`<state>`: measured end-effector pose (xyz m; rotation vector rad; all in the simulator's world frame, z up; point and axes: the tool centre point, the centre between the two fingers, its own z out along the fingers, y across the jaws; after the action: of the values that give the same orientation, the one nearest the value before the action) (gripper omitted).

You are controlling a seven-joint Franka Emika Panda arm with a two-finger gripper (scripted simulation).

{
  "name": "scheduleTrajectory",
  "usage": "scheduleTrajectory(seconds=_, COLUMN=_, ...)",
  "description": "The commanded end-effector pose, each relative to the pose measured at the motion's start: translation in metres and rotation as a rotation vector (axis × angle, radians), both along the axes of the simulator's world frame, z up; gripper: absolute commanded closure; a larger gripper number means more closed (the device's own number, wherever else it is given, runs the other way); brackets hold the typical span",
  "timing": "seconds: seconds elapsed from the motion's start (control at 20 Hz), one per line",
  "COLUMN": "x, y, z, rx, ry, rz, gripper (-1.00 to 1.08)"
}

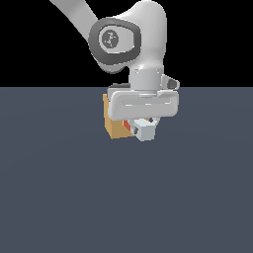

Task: Insert the peg into the horizontal hole in a box.

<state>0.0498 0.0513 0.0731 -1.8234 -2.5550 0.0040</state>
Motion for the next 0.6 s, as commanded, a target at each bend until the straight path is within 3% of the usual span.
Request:
scheduleTrajectory(seconds=0.0, x=-0.003, y=0.014, z=0.002, rx=0.001, ry=-0.004, rz=0.002, gripper=1.08)
scheduleTrajectory(seconds=0.3, x=-0.018, y=0.057, z=0.003, rx=0.001, ry=-0.005, rz=0.002, gripper=1.08)
scheduleTrajectory(seconds=0.55, x=-0.024, y=0.075, z=0.003, rx=0.001, ry=-0.006, rz=0.002, gripper=1.08)
